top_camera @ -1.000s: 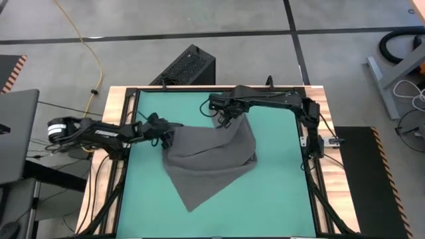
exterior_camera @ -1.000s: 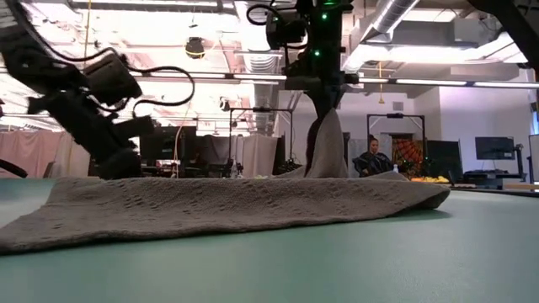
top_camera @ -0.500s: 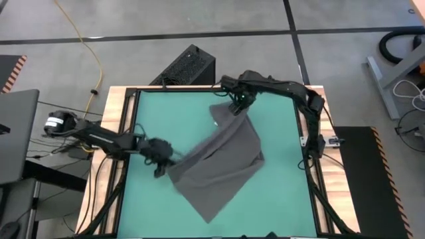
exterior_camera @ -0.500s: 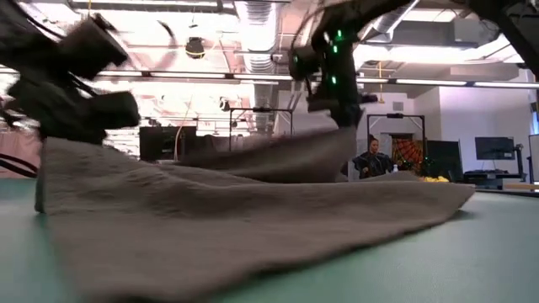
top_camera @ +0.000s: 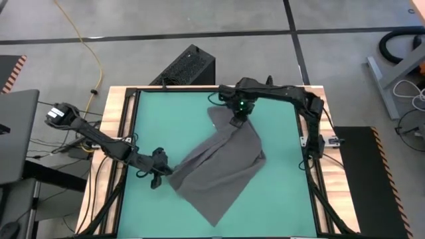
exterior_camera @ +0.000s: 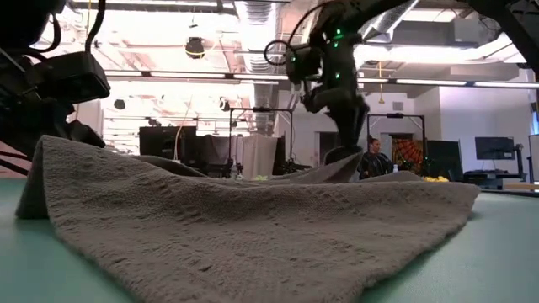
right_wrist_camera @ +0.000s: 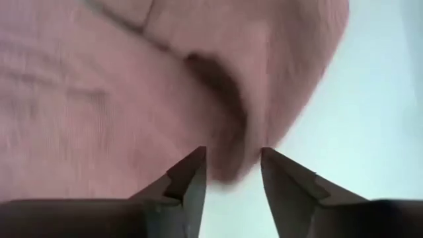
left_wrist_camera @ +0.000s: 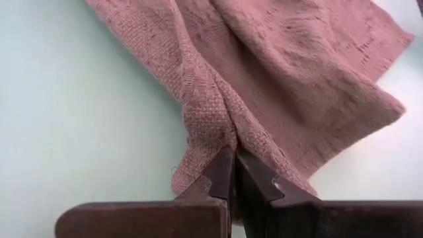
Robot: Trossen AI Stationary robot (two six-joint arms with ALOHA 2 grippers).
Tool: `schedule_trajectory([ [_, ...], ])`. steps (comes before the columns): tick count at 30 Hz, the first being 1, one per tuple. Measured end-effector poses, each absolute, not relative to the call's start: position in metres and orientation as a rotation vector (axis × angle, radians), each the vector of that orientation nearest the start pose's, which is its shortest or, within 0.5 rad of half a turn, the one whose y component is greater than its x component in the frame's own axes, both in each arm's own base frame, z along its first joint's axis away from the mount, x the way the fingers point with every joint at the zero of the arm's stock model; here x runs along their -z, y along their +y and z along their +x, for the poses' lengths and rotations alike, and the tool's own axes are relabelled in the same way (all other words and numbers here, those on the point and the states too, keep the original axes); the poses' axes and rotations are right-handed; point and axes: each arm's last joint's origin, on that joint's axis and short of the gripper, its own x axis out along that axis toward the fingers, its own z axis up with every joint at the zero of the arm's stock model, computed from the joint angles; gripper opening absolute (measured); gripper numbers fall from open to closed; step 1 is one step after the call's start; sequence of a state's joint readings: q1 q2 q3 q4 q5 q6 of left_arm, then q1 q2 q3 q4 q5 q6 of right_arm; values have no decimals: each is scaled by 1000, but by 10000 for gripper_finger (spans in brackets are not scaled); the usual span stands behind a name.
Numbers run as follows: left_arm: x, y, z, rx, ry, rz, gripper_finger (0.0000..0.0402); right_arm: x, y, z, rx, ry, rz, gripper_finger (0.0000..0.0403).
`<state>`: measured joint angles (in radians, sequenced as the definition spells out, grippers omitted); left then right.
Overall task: Roll towel
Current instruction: Roll the black towel
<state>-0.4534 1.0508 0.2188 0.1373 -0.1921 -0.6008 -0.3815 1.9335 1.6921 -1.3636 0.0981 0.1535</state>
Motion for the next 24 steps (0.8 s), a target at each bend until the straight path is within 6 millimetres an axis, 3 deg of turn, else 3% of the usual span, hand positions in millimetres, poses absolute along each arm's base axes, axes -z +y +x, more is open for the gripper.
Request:
schedule_trajectory([
  [7, -131, -70, 157, 45, 706, -355, 0, -259, -103, 336, 383, 1703, 285, 200],
  [10, -131, -71, 157, 47, 705, -351, 0, -258, -95, 353, 312, 1573, 188, 198],
  [13, -131, -71, 157, 60, 709, -348, 0, -261, -88, 380, 273, 1324, 113, 194],
  [17, -131, -71, 157, 67, 710, -351, 0, -261, -86, 402, 329, 1137, 66, 189],
  [24, -131, -71, 157, 62, 706, -345, 0, -214, -105, 413, 476, 1225, 225, 193],
])
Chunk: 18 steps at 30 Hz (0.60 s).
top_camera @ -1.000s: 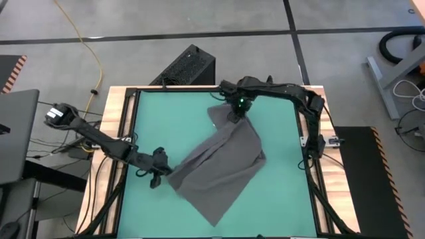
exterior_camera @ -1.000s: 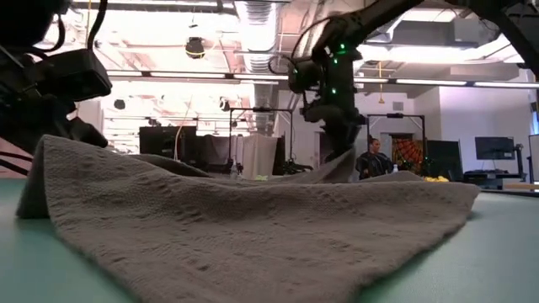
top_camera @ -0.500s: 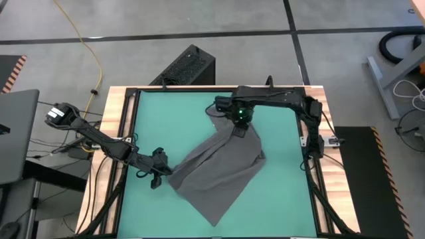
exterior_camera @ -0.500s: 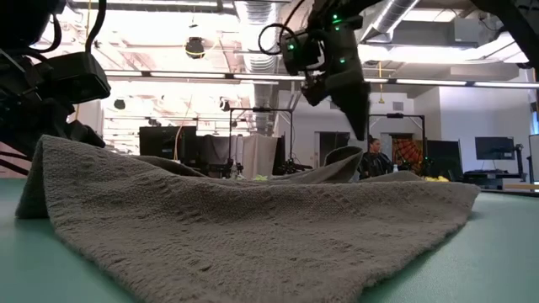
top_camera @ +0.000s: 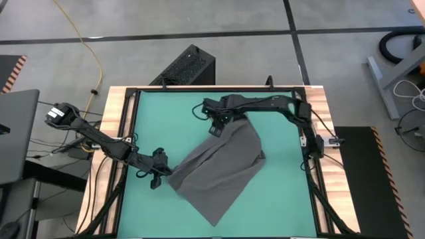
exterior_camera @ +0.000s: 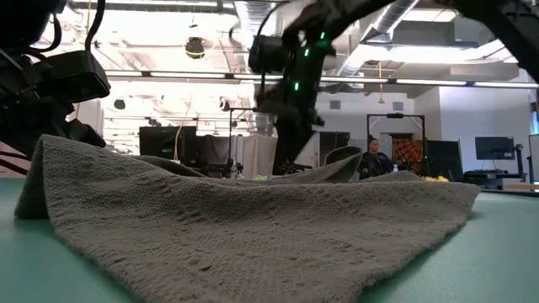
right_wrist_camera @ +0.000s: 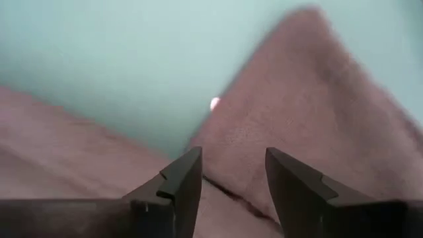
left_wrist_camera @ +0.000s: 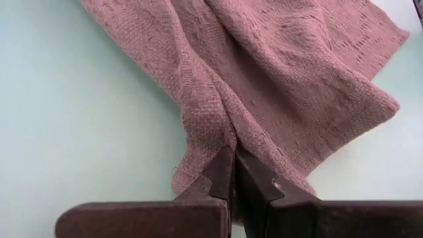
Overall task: Roll towel
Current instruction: Roll the black towel
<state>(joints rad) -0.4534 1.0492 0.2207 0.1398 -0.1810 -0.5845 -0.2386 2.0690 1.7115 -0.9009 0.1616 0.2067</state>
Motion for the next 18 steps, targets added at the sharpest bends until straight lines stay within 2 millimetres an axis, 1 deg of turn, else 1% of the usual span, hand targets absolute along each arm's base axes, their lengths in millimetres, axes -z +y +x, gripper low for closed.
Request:
schedule_trajectory([
  [4, -131, -72, 157, 64, 705, -335, 0, -182, -105, 421, 482, 1309, 217, 198],
  [7, -131, -73, 156, 68, 704, -330, 0, -164, -105, 424, 522, 1347, 178, 197],
  [9, -131, -74, 156, 67, 702, -325, 0, -161, -102, 426, 532, 1352, 158, 179],
  [10, -131, -74, 156, 65, 700, -319, 0, -159, -103, 426, 540, 1354, 152, 161],
  [13, -132, -75, 156, 68, 690, -303, 0, -162, -103, 427, 550, 1330, 144, 78],
  [14, -133, -75, 157, 73, 681, -303, 0, -166, -104, 427, 552, 1308, 147, 44],
  [15, -134, -75, 157, 79, 669, -300, 0, -172, -107, 426, 557, 1280, 151, 25],
  [16, -135, -76, 158, 87, 654, -295, 0, -180, -109, 426, 566, 1243, 156, 18],
  [18, -139, -77, 160, 110, 610, -292, 0, -206, -114, 421, 586, 1155, 171, 21],
])
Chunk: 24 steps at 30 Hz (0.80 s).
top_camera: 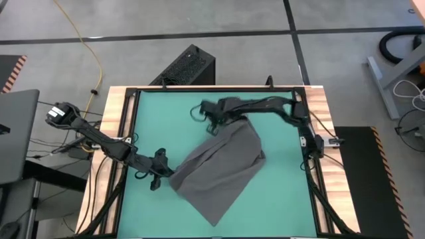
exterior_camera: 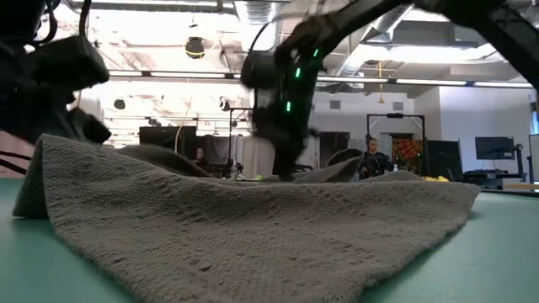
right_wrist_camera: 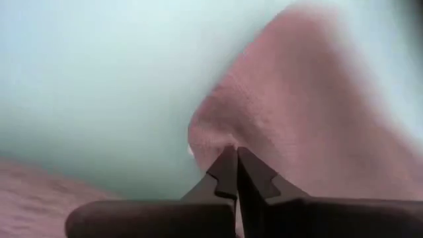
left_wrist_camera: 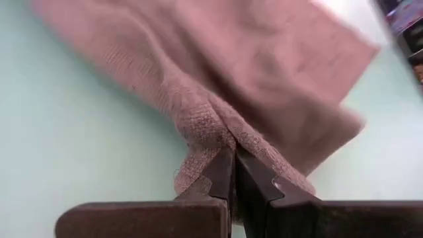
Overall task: Roll towel
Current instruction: Roll the black towel
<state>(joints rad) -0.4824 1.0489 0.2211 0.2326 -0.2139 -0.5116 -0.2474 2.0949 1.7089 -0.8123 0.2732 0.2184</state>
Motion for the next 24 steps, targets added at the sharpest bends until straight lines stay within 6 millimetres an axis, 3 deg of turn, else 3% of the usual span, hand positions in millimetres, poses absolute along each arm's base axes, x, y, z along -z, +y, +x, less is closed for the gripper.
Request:
schedule_trajectory([
  [7, -157, -81, 163, 220, 458, -291, 0, -296, -127, 384, 655, 901, 262, 13],
  [11, -180, -79, 158, 266, 312, -280, 0, -350, -127, 353, 686, 716, 320, 12],
  [16, -238, -69, 140, 301, 51, -241, 0, -412, -122, 306, 698, 480, 365, 11],
  [24, -330, -31, 80, 106, -101, -131, 0, -494, -111, 214, 745, 24, 445, 11],
])
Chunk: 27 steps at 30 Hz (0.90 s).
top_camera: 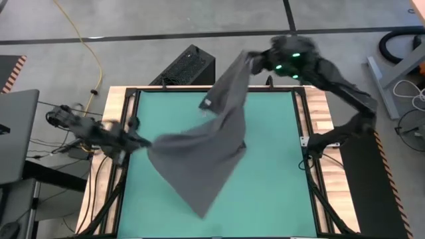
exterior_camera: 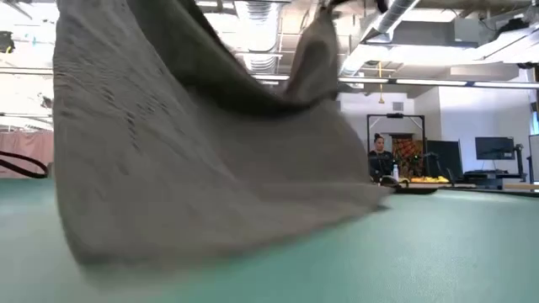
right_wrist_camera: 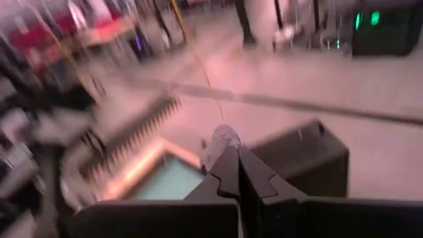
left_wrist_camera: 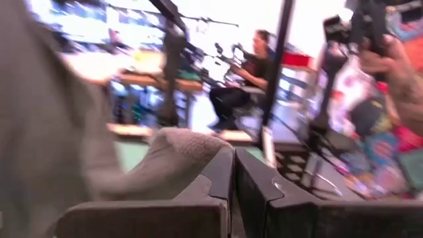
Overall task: Roll towel
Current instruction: Roll the black towel
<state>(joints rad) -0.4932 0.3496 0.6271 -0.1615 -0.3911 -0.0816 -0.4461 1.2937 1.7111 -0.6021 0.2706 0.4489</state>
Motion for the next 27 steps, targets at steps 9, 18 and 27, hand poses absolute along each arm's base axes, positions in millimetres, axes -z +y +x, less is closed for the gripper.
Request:
schedule_trajectory([
  [9, -417, 2, 26, -9, -253, -87, 0, -544, -91, 140, 868, -397, 429, 11],
  [18, -445, 6, 17, -14, -159, -3, 0, -518, -87, 129, 1051, -153, 483, 11],
  [27, -372, -24, 61, 195, 218, -151, 0, -443, -47, 134, 1010, 395, 636, 10],
])
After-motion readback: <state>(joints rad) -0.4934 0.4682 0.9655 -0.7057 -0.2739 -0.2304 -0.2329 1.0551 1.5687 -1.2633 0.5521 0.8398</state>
